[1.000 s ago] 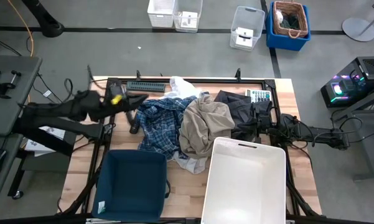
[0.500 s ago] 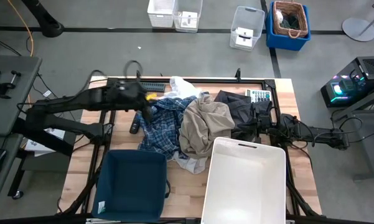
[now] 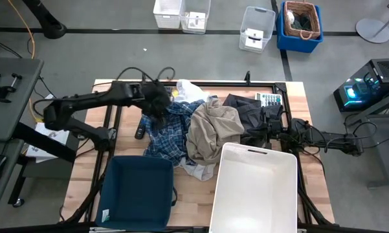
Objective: Sort clothes
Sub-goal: Put the blue shirt into blue laundry organizer
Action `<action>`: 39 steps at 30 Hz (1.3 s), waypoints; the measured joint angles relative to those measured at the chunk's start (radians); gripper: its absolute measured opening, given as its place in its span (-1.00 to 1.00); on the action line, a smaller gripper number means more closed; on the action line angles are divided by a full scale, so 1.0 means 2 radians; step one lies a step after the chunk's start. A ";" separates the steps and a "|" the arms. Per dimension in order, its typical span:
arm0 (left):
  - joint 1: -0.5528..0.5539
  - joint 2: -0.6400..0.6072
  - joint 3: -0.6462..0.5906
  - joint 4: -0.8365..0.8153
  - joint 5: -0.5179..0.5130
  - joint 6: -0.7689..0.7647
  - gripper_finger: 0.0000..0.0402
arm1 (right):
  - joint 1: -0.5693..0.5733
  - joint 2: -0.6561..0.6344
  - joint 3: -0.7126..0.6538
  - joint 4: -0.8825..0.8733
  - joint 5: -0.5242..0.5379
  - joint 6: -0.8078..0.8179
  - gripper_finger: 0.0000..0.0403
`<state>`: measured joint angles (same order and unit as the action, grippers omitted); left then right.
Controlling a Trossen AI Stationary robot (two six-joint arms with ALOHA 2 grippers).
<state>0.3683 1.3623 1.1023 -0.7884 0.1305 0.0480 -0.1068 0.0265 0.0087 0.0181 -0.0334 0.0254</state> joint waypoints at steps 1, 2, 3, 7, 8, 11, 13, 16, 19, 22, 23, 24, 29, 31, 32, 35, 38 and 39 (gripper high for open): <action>-0.003 0.008 0.000 -0.002 -0.011 0.016 0.27 | 0.000 0.000 0.000 0.000 0.000 0.000 -1.00; -0.005 0.016 0.000 -0.004 -0.026 0.028 0.34 | 0.000 0.000 0.000 0.000 0.000 0.000 -1.00; -0.006 0.023 0.000 -0.005 -0.044 0.035 0.40 | 0.000 0.000 0.000 0.000 0.000 0.000 -1.00; -0.003 0.053 -0.004 0.000 -0.074 0.043 0.56 | 0.000 0.000 0.000 0.000 0.000 0.000 -1.00; -0.001 0.064 -0.006 0.002 -0.074 0.043 0.58 | 0.000 0.000 0.000 0.000 0.000 0.000 -1.00; -0.001 0.106 -0.011 0.005 -0.077 0.046 0.59 | 0.000 0.000 0.000 0.000 0.000 0.000 -1.00; -0.001 0.136 -0.011 0.003 -0.084 0.034 0.59 | 0.000 0.000 0.000 0.000 0.000 0.000 -1.00; -0.005 0.176 -0.011 0.003 -0.084 -0.006 0.58 | 0.000 0.000 0.000 0.000 0.000 0.000 -1.00; -0.009 0.199 -0.011 0.003 -0.084 -0.025 0.46 | 0.000 0.000 0.000 0.000 0.000 0.000 -1.00; -0.015 0.202 -0.011 0.002 -0.083 -0.027 0.06 | 0.000 0.000 0.000 0.000 0.000 0.000 -1.00; -0.017 0.198 -0.011 0.001 -0.081 -0.021 -0.15 | 0.000 0.000 0.000 0.000 0.000 0.000 -1.00; -0.018 0.191 -0.011 -0.002 -0.072 -0.018 -0.40 | 0.000 0.000 0.000 0.000 0.000 0.000 -1.00; -0.013 0.115 0.008 -0.015 -0.017 -0.034 -0.90 | 0.000 0.000 0.000 0.000 0.000 0.000 -1.00; -0.013 0.063 0.034 -0.029 -0.016 -0.050 -0.95 | 0.000 0.000 0.000 0.000 0.000 0.000 -1.00; -0.013 0.034 0.052 -0.034 -0.016 -0.061 -0.96 | 0.000 0.000 0.000 0.000 0.000 0.000 -1.00; -0.016 -0.049 0.119 -0.041 -0.018 -0.089 -0.96 | 0.000 0.000 0.000 0.000 0.000 0.000 -1.00; -0.030 -0.113 0.191 -0.039 -0.029 -0.115 -0.96 | 0.000 0.000 0.000 0.000 0.000 0.000 -1.00; -0.038 -0.129 0.215 -0.039 -0.031 -0.118 -0.96 | 0.000 0.000 0.000 0.000 0.000 0.000 -1.00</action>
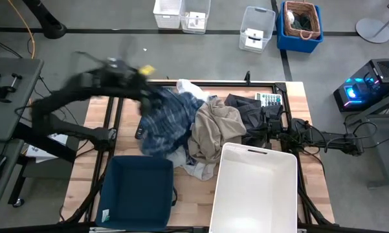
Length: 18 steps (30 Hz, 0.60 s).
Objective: Sort clothes
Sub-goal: Put the blue shirt into blue laundry organizer
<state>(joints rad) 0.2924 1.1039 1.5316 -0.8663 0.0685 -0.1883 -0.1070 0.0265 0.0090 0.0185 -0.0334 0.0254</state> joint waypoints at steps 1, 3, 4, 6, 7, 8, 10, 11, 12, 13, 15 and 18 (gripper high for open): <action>-0.010 -0.013 0.022 0.000 0.000 -0.001 -0.96 | 0.000 0.000 0.000 0.000 0.000 0.000 -1.00; -0.037 -0.034 0.067 0.000 0.000 -0.005 -0.96 | 0.000 0.000 0.000 0.000 0.000 0.000 -1.00; -0.052 -0.042 0.088 0.000 0.000 -0.010 -0.96 | 0.000 0.000 0.000 0.000 0.000 0.000 -1.00; -0.088 -0.054 0.126 0.001 0.007 -0.022 -0.96 | 0.000 0.000 0.000 0.000 0.000 0.000 -1.00; -0.108 -0.056 0.140 0.000 0.013 -0.031 -0.96 | 0.000 0.000 0.000 0.000 0.000 0.000 -1.00; -0.128 -0.059 0.152 -0.005 0.021 -0.048 -0.96 | 0.000 0.000 0.000 0.000 0.000 0.000 -1.00; -0.165 -0.062 0.165 -0.025 0.047 -0.098 -0.96 | 0.000 0.000 0.000 0.000 0.000 0.000 -1.00; -0.182 -0.061 0.165 -0.038 0.061 -0.127 -0.96 | 0.000 0.000 0.000 0.000 0.000 0.000 -1.00; -0.200 -0.058 0.160 -0.053 0.079 -0.160 -0.96 | 0.000 0.000 0.000 0.000 0.000 0.000 -1.00; -0.218 -0.053 0.152 -0.063 0.100 -0.194 -0.96 | 0.000 0.000 0.000 0.000 0.000 0.000 -1.00; -0.257 -0.040 0.128 -0.071 0.139 -0.263 -0.96 | 0.000 0.000 0.000 0.000 0.000 0.000 -1.00; -0.322 -0.021 0.083 -0.090 0.183 -0.380 -0.96 | 0.000 0.000 0.000 0.000 0.000 0.000 -1.00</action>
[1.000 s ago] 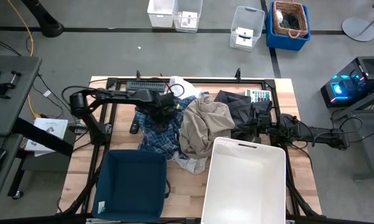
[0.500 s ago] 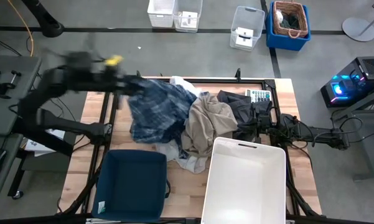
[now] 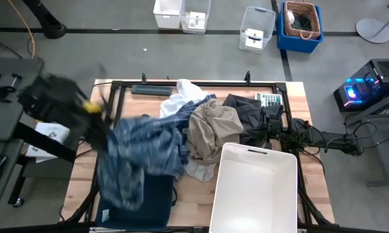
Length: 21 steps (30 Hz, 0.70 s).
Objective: Sort clothes
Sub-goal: Put the blue shirt into blue laundry organizer
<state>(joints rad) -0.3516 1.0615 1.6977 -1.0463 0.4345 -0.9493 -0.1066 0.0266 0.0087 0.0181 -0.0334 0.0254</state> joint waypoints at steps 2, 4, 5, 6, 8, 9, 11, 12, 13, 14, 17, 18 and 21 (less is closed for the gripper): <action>-0.046 0.010 -0.030 -0.034 0.006 -0.067 -0.96 | 0.000 0.000 0.000 0.000 0.000 0.000 -1.00; -0.093 0.020 -0.065 -0.080 0.012 -0.118 -0.96 | 0.000 0.000 0.000 0.000 0.000 0.000 -1.00; -0.117 0.026 -0.086 -0.093 0.016 -0.136 -0.96 | 0.000 0.000 0.000 0.000 0.000 0.000 -1.00; -0.139 0.031 -0.109 -0.097 0.021 -0.151 -0.96 | 0.000 0.000 0.000 0.000 0.000 0.000 -1.00; -0.177 0.038 -0.159 -0.079 0.025 -0.186 -0.96 | 0.000 0.000 0.000 0.000 0.000 0.000 -1.00; -0.193 0.040 -0.184 -0.054 0.027 -0.202 -0.96 | 0.000 0.000 0.000 0.000 0.000 0.000 -1.00; -0.221 0.046 -0.235 0.030 0.028 -0.228 -0.96 | 0.000 0.000 0.000 0.000 0.000 0.000 -1.00; -0.230 0.052 -0.261 0.072 0.026 -0.239 -0.96 | 0.000 0.000 0.000 0.000 0.000 0.000 -1.00; -0.236 0.060 -0.284 0.107 0.022 -0.250 -0.96 | 0.000 0.000 0.000 0.000 0.000 0.000 -1.00; -0.240 0.068 -0.304 0.132 0.016 -0.264 -0.96 | 0.000 0.000 0.000 0.000 0.000 0.000 -1.00; -0.244 0.093 -0.343 0.156 0.001 -0.285 -0.82 | 0.000 0.000 0.000 0.000 0.000 0.000 -1.00; -0.245 0.102 -0.349 0.155 0.000 -0.279 -0.75 | 0.000 0.000 0.000 0.000 0.000 0.000 -1.00; -0.235 0.119 -0.359 0.146 -0.002 -0.235 -0.52 | 0.000 0.000 0.000 0.000 0.000 0.000 -1.00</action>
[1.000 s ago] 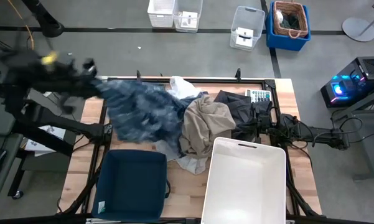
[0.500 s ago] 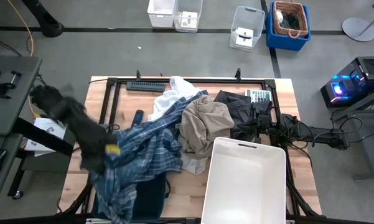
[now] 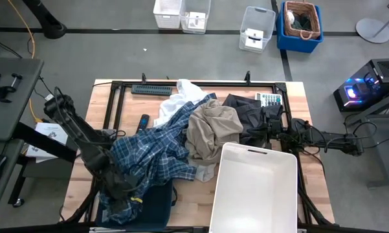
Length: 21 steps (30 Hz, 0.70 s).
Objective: Sort clothes
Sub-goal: Put the blue shirt into blue laundry organizer
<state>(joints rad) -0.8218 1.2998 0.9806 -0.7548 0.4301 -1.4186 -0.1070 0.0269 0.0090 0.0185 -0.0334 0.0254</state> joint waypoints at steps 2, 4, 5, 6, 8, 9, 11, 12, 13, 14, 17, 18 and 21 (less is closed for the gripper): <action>0.015 0.005 0.000 0.001 -0.007 0.022 -0.37 | 0.000 0.000 0.000 0.000 0.000 0.000 -1.00; 0.033 0.004 0.000 0.009 -0.011 0.039 -0.22 | 0.000 0.000 0.000 0.000 0.000 0.000 -1.00; 0.042 0.000 0.000 0.018 -0.010 0.045 -0.15 | 0.000 0.000 0.000 0.000 0.000 0.000 -1.00; 0.051 -0.005 0.000 0.029 -0.007 0.049 -0.08 | 0.000 0.000 0.000 0.000 0.000 0.000 -1.00; 0.068 -0.020 0.000 0.056 0.006 0.060 0.05 | 0.000 0.000 0.000 0.000 0.000 0.000 -1.00; 0.076 -0.028 0.000 0.066 0.009 0.061 0.10 | 0.000 0.000 0.000 0.000 0.000 0.000 -1.00; 0.092 -0.048 0.000 0.080 0.011 0.061 0.20 | 0.000 0.000 0.000 0.000 0.000 0.000 -1.00; 0.100 -0.058 0.000 0.085 0.011 0.061 0.24 | 0.000 0.000 0.000 0.000 0.000 0.000 -1.00; 0.109 -0.068 0.000 0.088 0.011 0.061 0.27 | 0.000 0.000 0.000 0.000 0.000 0.000 -1.00; 0.120 -0.078 0.000 0.088 0.010 0.061 0.30 | 0.000 0.000 0.000 0.000 0.000 0.000 -1.00; 0.166 -0.109 0.000 0.081 -0.012 0.063 0.34 | 0.000 0.000 0.000 0.000 0.000 0.000 -1.00; 0.185 -0.118 0.000 0.077 -0.026 0.070 0.34 | 0.000 0.000 0.000 0.000 0.000 0.000 -1.00; 0.250 -0.137 0.001 0.069 -0.079 0.134 0.34 | 0.000 0.000 0.000 0.000 0.000 0.000 -1.00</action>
<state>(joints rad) -0.3224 1.0261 0.9818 -0.6171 0.2713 -1.1514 -0.1068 0.0269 0.0087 0.0182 -0.0334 0.0254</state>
